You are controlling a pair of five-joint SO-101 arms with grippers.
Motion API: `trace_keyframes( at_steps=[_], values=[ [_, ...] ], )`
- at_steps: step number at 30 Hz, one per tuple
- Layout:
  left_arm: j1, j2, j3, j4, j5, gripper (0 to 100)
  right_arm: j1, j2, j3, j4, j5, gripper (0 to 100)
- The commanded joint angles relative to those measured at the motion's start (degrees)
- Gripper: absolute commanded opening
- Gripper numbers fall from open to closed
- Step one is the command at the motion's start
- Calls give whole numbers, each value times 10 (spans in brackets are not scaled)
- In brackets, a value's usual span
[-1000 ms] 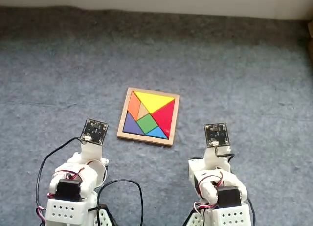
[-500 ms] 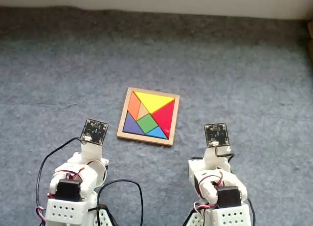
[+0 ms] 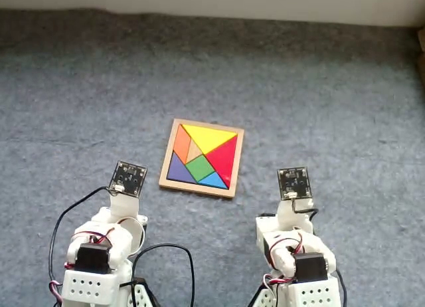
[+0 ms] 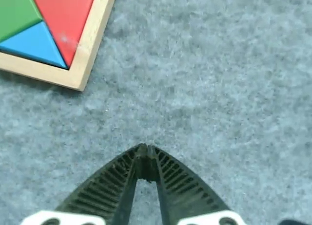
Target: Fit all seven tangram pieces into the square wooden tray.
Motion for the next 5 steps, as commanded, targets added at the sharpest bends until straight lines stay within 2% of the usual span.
trace_keyframes(
  at_steps=[1,5],
  values=[
    [8,-20,11,4,6,5,7,-8,60,3,7,13],
    [8,-20,11,4,6,5,7,-8,60,3,7,13]
  ],
)
